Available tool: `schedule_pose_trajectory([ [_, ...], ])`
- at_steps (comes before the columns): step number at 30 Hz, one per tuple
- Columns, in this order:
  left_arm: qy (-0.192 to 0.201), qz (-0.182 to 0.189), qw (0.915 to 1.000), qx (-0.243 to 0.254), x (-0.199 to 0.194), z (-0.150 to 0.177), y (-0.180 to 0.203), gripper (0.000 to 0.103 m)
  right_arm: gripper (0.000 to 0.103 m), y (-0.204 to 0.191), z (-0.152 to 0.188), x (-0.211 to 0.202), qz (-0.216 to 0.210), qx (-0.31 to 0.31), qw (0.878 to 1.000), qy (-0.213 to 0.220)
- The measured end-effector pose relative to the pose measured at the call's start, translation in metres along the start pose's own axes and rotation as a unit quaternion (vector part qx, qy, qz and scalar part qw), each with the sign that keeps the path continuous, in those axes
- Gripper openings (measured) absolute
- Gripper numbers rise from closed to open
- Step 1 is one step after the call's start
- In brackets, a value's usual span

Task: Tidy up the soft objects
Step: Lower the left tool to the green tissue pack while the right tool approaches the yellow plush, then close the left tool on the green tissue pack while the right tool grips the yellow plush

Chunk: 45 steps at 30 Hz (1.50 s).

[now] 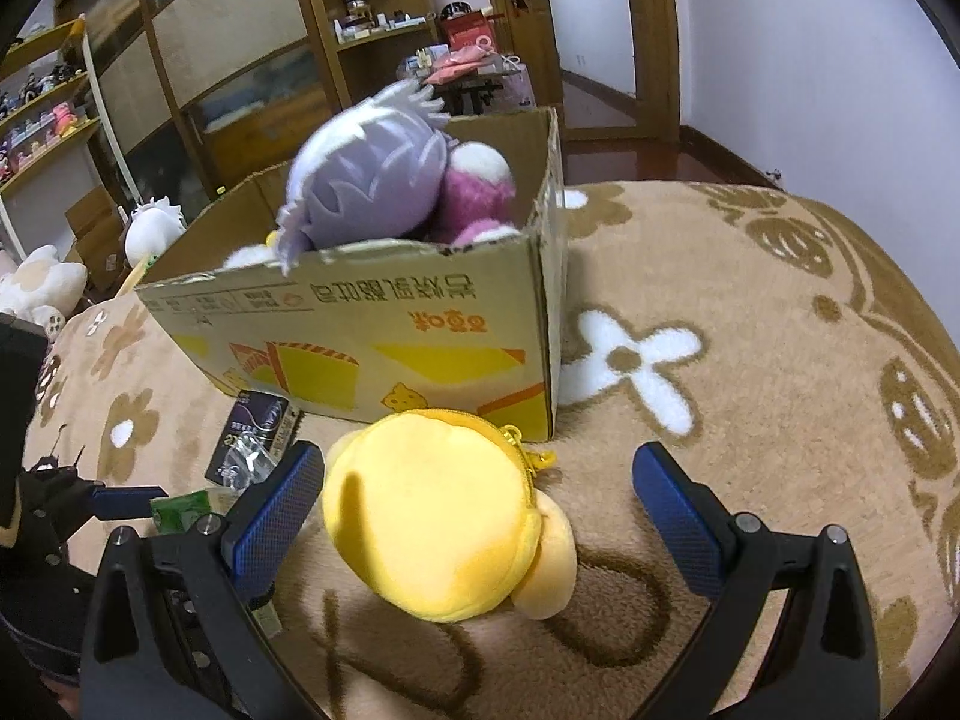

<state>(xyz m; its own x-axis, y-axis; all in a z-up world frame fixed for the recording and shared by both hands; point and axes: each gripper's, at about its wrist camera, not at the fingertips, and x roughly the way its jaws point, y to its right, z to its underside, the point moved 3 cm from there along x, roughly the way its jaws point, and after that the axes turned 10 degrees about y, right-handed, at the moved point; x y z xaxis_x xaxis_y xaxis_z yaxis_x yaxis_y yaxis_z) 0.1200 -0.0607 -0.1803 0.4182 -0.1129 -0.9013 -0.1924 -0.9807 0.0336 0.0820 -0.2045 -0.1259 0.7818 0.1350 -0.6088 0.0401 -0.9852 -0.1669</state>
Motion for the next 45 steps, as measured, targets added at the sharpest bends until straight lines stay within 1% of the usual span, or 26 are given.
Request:
schedule_pose_trajectory([
  [2,-0.002,0.011,0.9999,-0.002,0.001,0.003,0.003,0.076,0.103,0.002,0.002,0.005,0.000,0.005,1.000,-0.007],
  [4,-0.004,0.016,0.9999,-0.001,0.001,0.004,0.006,0.071,0.103,0.003,0.003,0.008,0.000,0.007,1.000,-0.011],
  [9,0.005,0.013,0.9999,0.006,0.000,0.008,0.011,0.069,0.103,0.006,0.008,0.017,-0.005,0.015,1.000,-0.025],
  [15,0.015,0.002,0.9998,0.012,-0.009,0.003,0.010,0.069,0.103,0.006,0.011,0.023,-0.008,0.016,0.999,-0.031],
  [19,0.019,-0.001,0.9998,0.011,-0.011,-0.002,0.006,0.069,0.103,0.002,0.013,0.024,-0.024,0.025,0.999,-0.035],
  [26,0.027,-0.009,0.9995,0.014,-0.019,-0.001,0.005,0.069,0.103,-0.013,0.020,0.027,-0.042,0.005,0.998,-0.046],
  [29,0.032,-0.013,0.9992,0.018,-0.026,-0.001,0.004,0.069,0.090,-0.020,0.022,0.028,-0.057,0.000,0.997,-0.055],
  [30,0.034,-0.014,0.9992,0.017,-0.029,-0.003,0.004,0.069,0.082,-0.020,0.022,0.028,-0.061,0.000,0.997,-0.057],
  [31,0.037,-0.015,0.9990,0.018,-0.033,-0.003,0.004,0.069,0.076,-0.022,0.023,0.027,-0.064,-0.003,0.996,-0.059],
  [35,0.057,-0.023,0.9978,0.025,-0.044,-0.006,0.005,0.069,0.068,-0.030,0.021,0.020,-0.051,-0.018,0.997,-0.058],
  [38,0.070,-0.026,0.9969,0.026,-0.053,-0.008,0.004,0.069,0.065,-0.033,0.019,0.011,-0.045,-0.027,0.997,-0.051],
  [41,0.088,-0.034,0.9952,0.026,-0.063,-0.007,0.002,0.069,0.063,-0.031,0.017,0.001,-0.040,-0.027,0.998,-0.041],
  [45,0.116,-0.045,0.9920,0.022,-0.080,-0.005,0.005,0.069,0.059,-0.029,0.010,-0.018,-0.033,-0.025,0.999,-0.015],
])
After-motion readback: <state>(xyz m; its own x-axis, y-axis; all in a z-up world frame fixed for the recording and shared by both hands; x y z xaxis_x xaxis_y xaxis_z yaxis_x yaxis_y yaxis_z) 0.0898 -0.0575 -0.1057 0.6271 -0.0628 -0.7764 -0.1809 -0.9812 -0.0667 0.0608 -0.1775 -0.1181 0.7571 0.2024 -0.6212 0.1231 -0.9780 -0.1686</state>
